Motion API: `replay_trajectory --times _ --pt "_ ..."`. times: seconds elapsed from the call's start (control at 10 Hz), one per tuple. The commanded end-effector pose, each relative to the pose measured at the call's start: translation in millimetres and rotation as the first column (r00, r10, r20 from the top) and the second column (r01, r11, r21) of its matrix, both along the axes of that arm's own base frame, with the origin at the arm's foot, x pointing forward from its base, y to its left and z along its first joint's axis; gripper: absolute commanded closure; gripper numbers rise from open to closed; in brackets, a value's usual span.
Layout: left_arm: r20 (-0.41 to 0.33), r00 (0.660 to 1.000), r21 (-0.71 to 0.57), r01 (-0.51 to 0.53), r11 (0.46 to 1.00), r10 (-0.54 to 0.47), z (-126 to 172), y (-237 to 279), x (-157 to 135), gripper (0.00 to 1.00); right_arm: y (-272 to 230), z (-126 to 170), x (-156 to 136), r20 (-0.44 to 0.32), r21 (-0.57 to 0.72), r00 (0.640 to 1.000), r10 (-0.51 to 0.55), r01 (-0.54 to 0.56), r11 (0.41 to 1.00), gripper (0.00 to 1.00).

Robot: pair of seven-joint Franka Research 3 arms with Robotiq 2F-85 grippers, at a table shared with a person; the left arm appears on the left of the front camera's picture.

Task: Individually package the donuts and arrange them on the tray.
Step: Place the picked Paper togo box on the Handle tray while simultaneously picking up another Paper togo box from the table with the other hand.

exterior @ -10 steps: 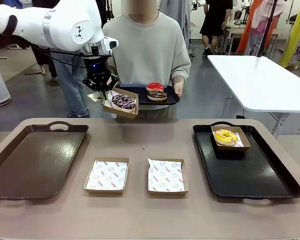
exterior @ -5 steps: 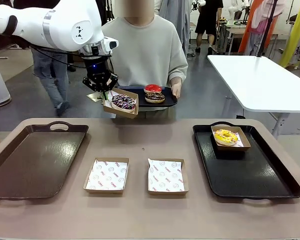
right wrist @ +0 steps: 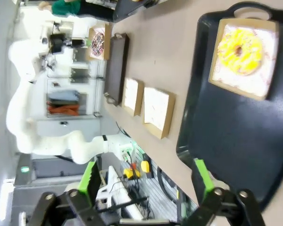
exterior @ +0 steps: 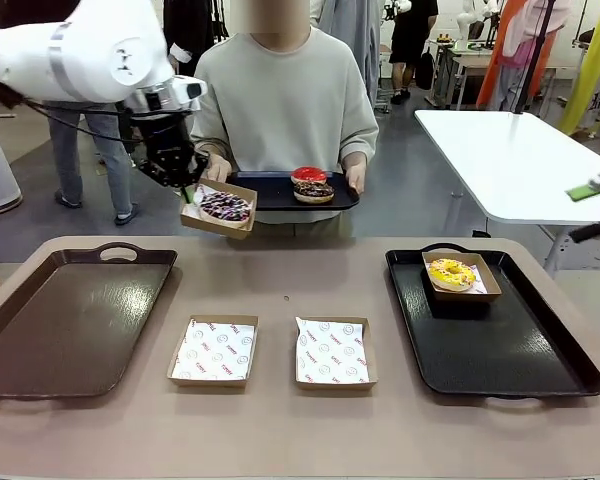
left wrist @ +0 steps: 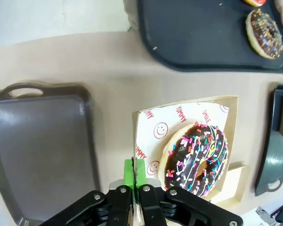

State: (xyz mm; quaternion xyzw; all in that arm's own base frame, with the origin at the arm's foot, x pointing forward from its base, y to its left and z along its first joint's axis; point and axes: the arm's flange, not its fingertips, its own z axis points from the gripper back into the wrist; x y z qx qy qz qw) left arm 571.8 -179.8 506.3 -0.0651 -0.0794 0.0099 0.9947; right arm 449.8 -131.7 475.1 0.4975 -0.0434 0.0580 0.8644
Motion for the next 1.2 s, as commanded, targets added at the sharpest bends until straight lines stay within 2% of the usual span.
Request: replay_trajectory --times 0.0,0.3,0.6,0.9,1.1 --pt "0.033 0.999 -0.041 -0.008 0.999 0.010 -3.8 38.4 -36.7 0.99 39.2 13.8 14.5 -0.062 -0.141 0.997 0.041 -0.049 0.989 0.00" --pt "0.046 0.998 -0.058 -0.039 0.998 0.042 -14.0 81.3 -65.9 0.99 133.0 25.9 27.2 -0.096 -0.331 0.992 0.082 -0.109 0.937 0.00" --pt "0.086 0.994 0.010 -0.072 0.997 0.071 -30.3 116.1 -76.8 0.99 201.5 2.4 34.6 -0.075 -0.466 0.995 0.068 -0.096 0.880 0.00" --pt "0.053 0.997 0.082 -0.053 0.995 0.049 -45.2 136.7 -69.9 0.99 243.5 -25.3 35.6 -0.072 -0.511 0.996 0.050 -0.080 0.856 0.00" --pt "0.036 0.998 0.121 -0.053 0.991 0.049 -38.9 126.6 -65.1 0.99 257.1 -36.1 31.0 -0.089 -0.501 0.993 0.075 -0.110 0.859 0.00"
